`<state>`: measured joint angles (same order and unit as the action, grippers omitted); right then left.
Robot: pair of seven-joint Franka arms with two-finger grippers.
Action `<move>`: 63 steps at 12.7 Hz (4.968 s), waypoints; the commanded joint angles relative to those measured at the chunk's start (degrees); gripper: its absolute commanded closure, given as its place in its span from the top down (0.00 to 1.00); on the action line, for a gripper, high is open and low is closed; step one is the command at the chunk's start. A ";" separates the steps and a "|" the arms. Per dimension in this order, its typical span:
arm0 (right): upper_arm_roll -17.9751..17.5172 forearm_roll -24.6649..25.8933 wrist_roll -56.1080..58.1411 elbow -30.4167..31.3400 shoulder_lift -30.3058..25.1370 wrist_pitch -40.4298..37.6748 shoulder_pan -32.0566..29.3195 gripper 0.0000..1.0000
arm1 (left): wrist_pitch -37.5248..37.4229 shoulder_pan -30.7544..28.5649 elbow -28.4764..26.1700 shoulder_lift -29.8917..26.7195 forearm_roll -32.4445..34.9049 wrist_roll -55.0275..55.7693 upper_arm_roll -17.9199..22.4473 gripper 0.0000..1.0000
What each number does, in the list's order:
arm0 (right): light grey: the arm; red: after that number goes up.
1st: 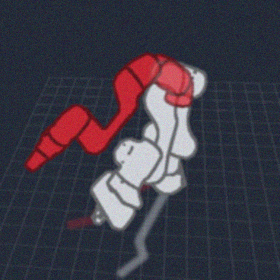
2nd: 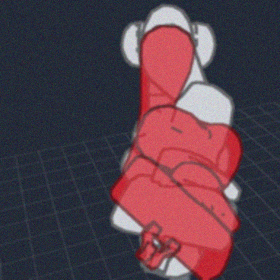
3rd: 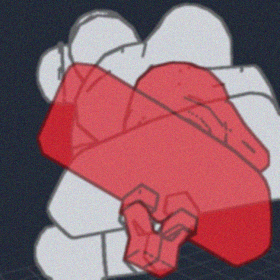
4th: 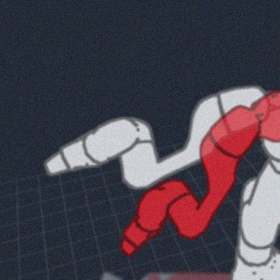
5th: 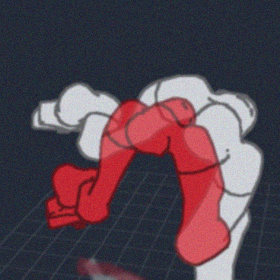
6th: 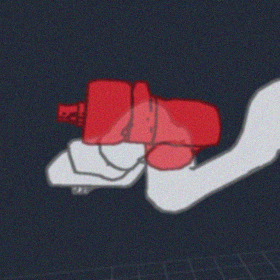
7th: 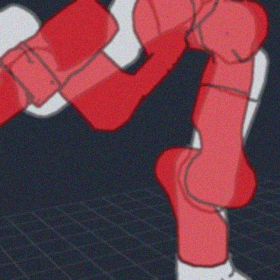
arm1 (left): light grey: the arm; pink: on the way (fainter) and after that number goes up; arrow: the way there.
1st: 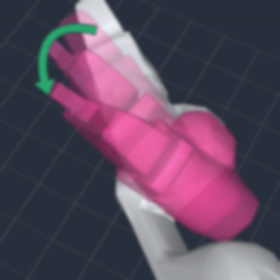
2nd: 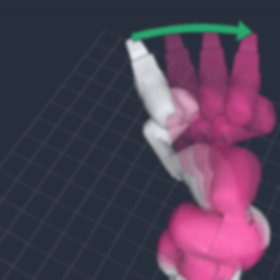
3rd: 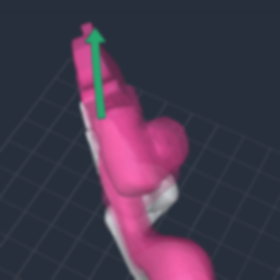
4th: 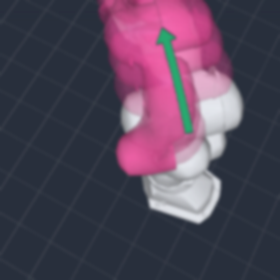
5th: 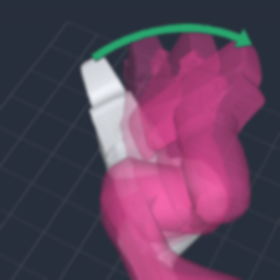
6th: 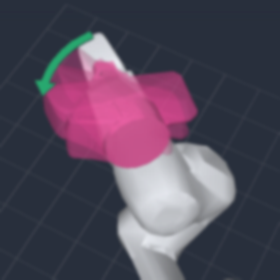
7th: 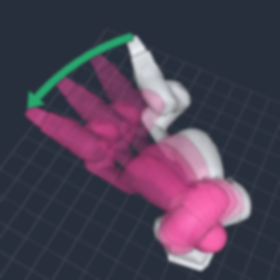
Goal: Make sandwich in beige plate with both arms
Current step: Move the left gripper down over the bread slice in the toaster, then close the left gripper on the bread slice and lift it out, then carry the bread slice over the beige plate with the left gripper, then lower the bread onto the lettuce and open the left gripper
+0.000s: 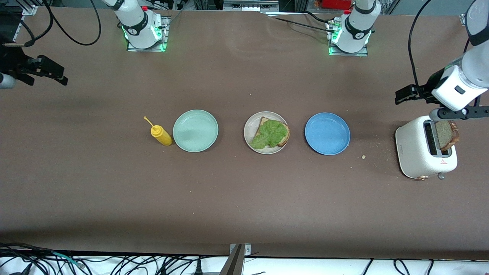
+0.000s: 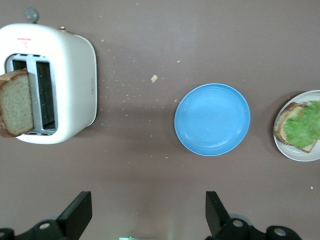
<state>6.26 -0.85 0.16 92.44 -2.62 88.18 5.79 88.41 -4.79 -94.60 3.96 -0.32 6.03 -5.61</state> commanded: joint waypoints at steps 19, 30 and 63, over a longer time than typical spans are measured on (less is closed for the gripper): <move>-0.55 1.29 -2.45 -4.46 1.13 -4.34 -0.52 1.00 | 29.45 -20.43 -13.32 10.10 9.46 -21.41 -0.37 0.65; -0.20 1.20 -2.36 -4.81 1.13 -4.42 -0.52 1.00 | 21.30 -19.91 -7.54 9.05 9.55 -23.35 -1.07 0.00; -0.90 0.32 -2.45 -4.72 2.10 -2.31 -0.08 1.00 | 24.09 1.88 6.36 39.98 -39.76 -14.88 -24.36 0.00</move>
<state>5.49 -0.35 -1.96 89.11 -1.08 86.14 5.63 112.18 -3.47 -89.35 42.58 -38.05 -6.16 -30.04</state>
